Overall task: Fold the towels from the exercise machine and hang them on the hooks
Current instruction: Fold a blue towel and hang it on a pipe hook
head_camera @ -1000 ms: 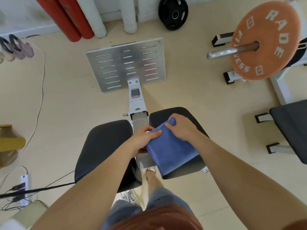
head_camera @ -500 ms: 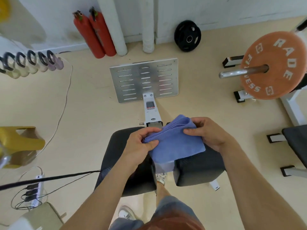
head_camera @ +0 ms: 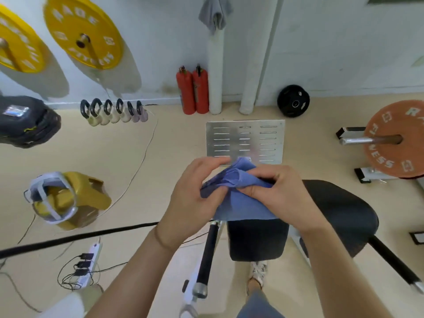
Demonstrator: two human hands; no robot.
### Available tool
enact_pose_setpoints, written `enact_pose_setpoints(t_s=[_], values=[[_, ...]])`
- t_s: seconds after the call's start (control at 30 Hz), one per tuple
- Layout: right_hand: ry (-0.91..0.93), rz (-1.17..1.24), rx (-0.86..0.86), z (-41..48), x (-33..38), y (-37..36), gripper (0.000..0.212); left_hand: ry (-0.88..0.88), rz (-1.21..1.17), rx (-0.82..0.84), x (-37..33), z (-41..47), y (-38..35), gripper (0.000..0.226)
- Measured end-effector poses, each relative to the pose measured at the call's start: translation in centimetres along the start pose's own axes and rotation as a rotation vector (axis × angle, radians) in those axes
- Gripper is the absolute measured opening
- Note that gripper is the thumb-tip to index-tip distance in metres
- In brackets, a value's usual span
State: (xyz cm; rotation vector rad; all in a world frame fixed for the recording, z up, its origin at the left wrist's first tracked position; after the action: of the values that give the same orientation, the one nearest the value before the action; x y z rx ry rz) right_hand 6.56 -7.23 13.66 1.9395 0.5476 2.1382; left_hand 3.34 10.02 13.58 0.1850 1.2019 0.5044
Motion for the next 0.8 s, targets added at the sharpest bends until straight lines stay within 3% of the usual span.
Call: enact_pose_setpoints(t_s=[0.1,0.33,0.43,0.6,0.8], values=[[0.083,-0.043,-0.041,-1.0,3.1,-2.2,0.005,-0.046,-0.081,0.123,-2.3,0.7,2.0,0.031],[0.124,-0.038,-0.082,0.6,6.3,-3.2,0.008,0.153,-0.251,0.232,-1.5,5.1,3.4,0.016],[0.097,-0.018,-0.104,2.1,6.8,-4.0,0.018,0.188,-0.208,0.34,-0.5,7.0,4.6,0.025],[0.052,-0.008,-0.093,4.4,8.9,-6.6,0.006,0.266,-0.197,0.599,3.2,10.4,7.8,0.052],[-0.005,-0.075,-0.201,8.2,9.4,-12.5,0.02,0.162,-0.241,0.511,9.0,14.6,11.1,0.022]])
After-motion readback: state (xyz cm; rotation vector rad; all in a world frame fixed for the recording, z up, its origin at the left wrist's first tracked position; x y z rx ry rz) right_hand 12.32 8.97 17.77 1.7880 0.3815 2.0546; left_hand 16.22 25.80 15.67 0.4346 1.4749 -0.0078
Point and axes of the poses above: each hand's wrist, its own z-axis towards the middle knuckle, its own y-axis out of the back of the hand, x = y × z, the point moved 4 cm from there along z, towards the middle knuckle, and after that the axes turned 13 degrees about -x, right-handed, at the moved point
